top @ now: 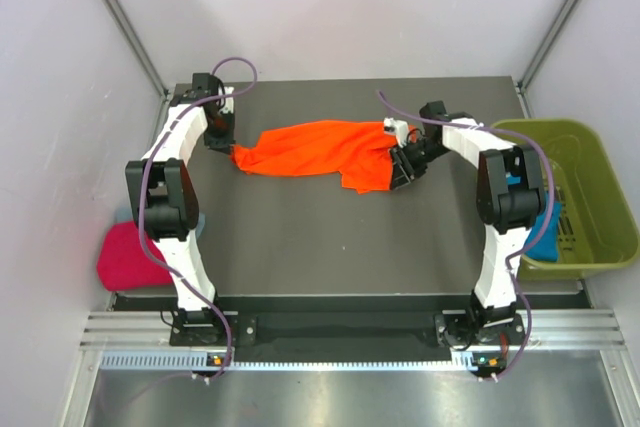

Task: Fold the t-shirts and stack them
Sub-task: Flatten the tshirt out

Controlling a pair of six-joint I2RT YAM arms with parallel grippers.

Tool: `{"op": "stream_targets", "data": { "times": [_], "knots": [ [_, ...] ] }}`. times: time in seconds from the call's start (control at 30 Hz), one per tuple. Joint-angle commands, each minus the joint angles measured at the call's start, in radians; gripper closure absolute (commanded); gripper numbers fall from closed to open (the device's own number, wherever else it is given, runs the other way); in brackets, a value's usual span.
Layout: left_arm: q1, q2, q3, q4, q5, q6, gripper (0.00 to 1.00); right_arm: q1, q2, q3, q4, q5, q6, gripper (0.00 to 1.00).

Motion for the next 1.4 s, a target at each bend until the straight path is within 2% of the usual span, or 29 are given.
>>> {"op": "stream_targets", "data": {
  "times": [0.0,0.33,0.67,1.07,1.27,1.37],
  "knots": [
    [-0.003,-0.032,-0.002,0.007,0.002,0.008,1.0,-0.014,-0.045,0.032,0.012,0.008,-0.005,0.69],
    [-0.006,-0.028,-0.002,0.01,-0.003,0.008,1.0,-0.029,-0.025,0.009,0.033,0.02,0.004,0.69],
    [-0.006,-0.038,-0.007,0.006,-0.014,0.012,1.0,-0.029,0.081,0.067,0.056,0.018,0.036,0.69],
    [-0.006,-0.04,-0.01,0.007,-0.024,0.016,1.0,-0.031,0.102,0.094,0.048,0.014,0.044,0.71],
    [-0.006,-0.035,-0.002,0.007,-0.021,0.014,1.0,-0.024,0.047,0.048,0.065,0.144,0.053,0.64],
    [-0.004,-0.028,-0.004,0.012,-0.018,0.011,1.0,-0.011,0.035,0.008,0.078,0.216,0.046,0.64]
  ]
}}
